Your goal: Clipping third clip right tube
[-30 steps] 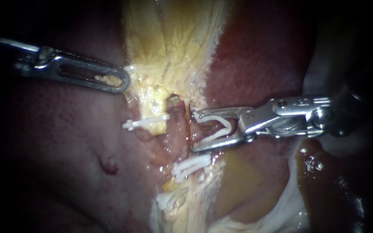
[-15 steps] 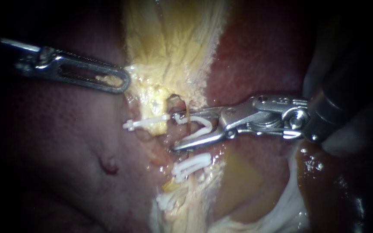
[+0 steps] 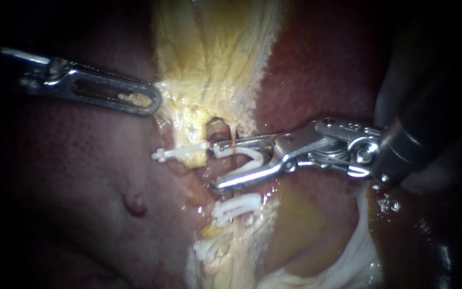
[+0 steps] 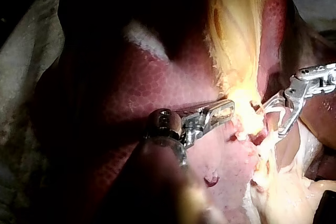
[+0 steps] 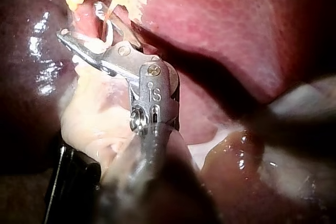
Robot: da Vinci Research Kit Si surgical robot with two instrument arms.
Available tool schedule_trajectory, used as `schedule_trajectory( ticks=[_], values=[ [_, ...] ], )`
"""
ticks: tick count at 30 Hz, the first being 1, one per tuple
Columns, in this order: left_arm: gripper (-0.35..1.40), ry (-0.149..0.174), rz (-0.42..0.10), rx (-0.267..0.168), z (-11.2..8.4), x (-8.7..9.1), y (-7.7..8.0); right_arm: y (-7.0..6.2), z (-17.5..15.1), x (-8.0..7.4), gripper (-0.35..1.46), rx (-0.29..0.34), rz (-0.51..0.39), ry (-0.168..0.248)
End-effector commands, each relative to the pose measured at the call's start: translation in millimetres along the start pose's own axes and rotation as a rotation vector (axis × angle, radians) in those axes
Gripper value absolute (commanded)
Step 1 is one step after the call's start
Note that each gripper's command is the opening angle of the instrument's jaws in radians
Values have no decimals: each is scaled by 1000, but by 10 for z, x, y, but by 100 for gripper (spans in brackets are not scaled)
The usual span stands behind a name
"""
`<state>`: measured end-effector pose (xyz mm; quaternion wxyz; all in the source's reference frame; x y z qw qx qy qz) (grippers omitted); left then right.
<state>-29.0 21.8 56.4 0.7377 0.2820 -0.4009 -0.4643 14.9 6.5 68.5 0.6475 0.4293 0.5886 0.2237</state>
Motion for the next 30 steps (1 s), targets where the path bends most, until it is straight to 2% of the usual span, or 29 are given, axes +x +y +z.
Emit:
schedule_trajectory(
  ticks=[1, 8, 13, 23, 30],
  values=[
    [-35, 0, 0, 0, 0, 0, 0, -3, 0, 2, 49, 12, -1, 5],
    [-35, 0, 0, 1, 0, 0, 0, -27, 3, 17, 49, 85, 12, 44],
    [-35, 0, 0, 1, 0, 0, 1, -38, 4, 28, 49, 105, 20, 75],
    [-35, 0, 0, 1, 0, 0, 1, -39, 0, 31, 48, 108, 22, 78],
    [-35, 0, 0, 1, 0, 0, 1, -34, -8, 27, 35, 110, 33, 77]
  ],
)
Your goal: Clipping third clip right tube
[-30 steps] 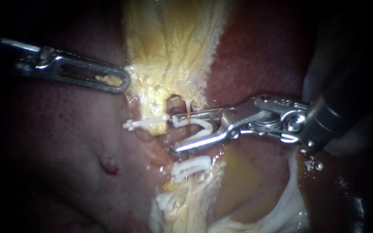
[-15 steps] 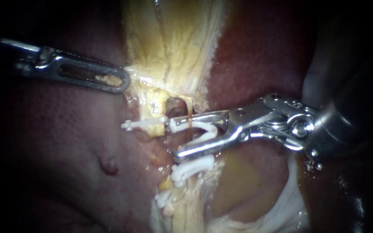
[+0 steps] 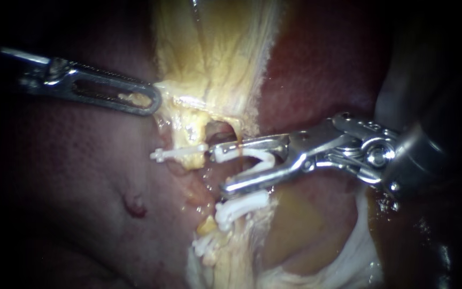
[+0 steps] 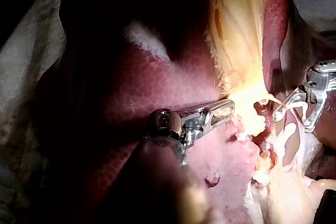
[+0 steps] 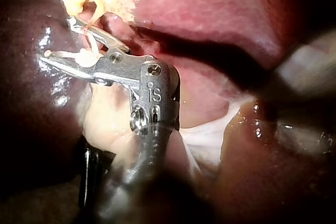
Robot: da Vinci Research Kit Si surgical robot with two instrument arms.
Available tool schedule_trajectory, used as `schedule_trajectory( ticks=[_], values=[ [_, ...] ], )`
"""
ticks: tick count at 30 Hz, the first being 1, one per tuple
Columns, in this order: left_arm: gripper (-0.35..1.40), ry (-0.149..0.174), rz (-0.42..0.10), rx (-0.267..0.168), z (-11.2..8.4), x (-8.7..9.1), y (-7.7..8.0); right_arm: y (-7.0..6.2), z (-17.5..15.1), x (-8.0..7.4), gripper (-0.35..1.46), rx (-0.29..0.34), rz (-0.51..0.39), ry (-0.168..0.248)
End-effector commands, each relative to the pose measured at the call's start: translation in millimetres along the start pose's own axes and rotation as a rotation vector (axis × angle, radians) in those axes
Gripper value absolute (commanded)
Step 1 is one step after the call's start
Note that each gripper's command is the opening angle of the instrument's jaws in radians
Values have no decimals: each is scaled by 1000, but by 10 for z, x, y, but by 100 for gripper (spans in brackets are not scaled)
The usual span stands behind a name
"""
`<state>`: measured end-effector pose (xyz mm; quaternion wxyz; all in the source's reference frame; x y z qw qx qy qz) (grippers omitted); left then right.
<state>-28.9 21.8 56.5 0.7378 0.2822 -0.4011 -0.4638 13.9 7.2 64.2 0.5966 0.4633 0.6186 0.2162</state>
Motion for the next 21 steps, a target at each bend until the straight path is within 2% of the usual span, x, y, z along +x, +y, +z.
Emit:
schedule_trajectory(
  ticks=[1, 7, 13, 15, 21],
  values=[
    [-35, 0, 0, 0, 0, 0, 0, 1, -2, -1, 32, 1, 6, -1],
    [-35, 0, 0, 0, 0, 0, 0, 4, -12, -3, -5, 4, 6, -2],
    [-35, 0, 0, 0, 0, 0, 0, 6, -13, -3, -21, -8, 6, 2],
    [-35, 0, 0, 0, 0, 0, 0, 7, -14, -4, -35, -9, 11, 7],
    [-35, 0, 0, 0, 1, 0, 0, 8, -22, -8, -35, -18, 89, -9]
  ],
)
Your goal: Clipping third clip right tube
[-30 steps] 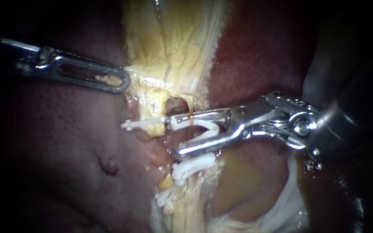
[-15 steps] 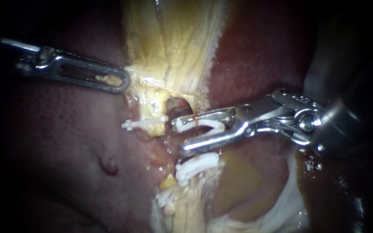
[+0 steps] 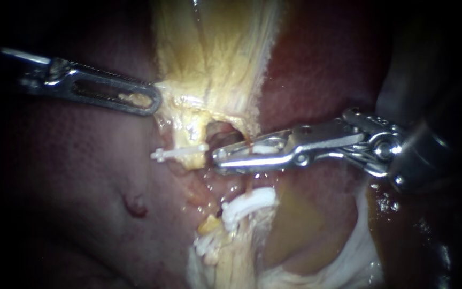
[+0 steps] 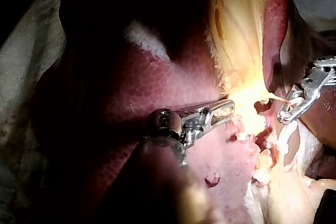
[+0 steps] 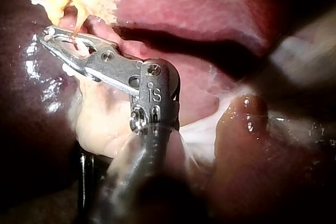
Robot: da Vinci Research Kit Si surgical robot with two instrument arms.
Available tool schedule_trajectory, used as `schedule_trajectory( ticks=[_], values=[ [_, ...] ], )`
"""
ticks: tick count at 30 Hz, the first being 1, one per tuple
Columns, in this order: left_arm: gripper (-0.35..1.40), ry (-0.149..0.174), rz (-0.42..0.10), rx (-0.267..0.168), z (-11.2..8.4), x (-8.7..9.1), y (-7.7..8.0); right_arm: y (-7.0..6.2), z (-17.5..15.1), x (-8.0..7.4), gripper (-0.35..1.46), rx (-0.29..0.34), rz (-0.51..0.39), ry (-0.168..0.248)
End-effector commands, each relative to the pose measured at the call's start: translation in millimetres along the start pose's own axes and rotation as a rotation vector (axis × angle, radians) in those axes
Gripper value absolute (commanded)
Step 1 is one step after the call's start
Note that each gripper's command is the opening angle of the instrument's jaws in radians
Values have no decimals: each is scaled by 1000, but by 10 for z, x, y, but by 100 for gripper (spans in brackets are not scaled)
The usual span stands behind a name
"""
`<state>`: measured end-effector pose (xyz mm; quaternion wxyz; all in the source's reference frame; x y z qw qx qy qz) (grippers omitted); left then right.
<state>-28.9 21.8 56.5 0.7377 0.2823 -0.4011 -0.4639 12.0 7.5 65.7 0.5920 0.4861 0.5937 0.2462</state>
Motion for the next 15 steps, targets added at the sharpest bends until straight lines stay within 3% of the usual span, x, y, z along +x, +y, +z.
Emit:
schedule_trajectory(
  ticks=[1, 5, 15],
  values=[
    [-35, 0, 0, 0, 0, 0, 0, 0, 0, -1, -35, -5, 6, -11],
    [-35, 0, 0, 0, 0, 0, 0, 1, 2, -4, -35, -8, 7, -41],
    [-35, 0, 0, 0, 0, 0, 2, 4, 1, -6, -35, -6, 12, -42]
  ],
)
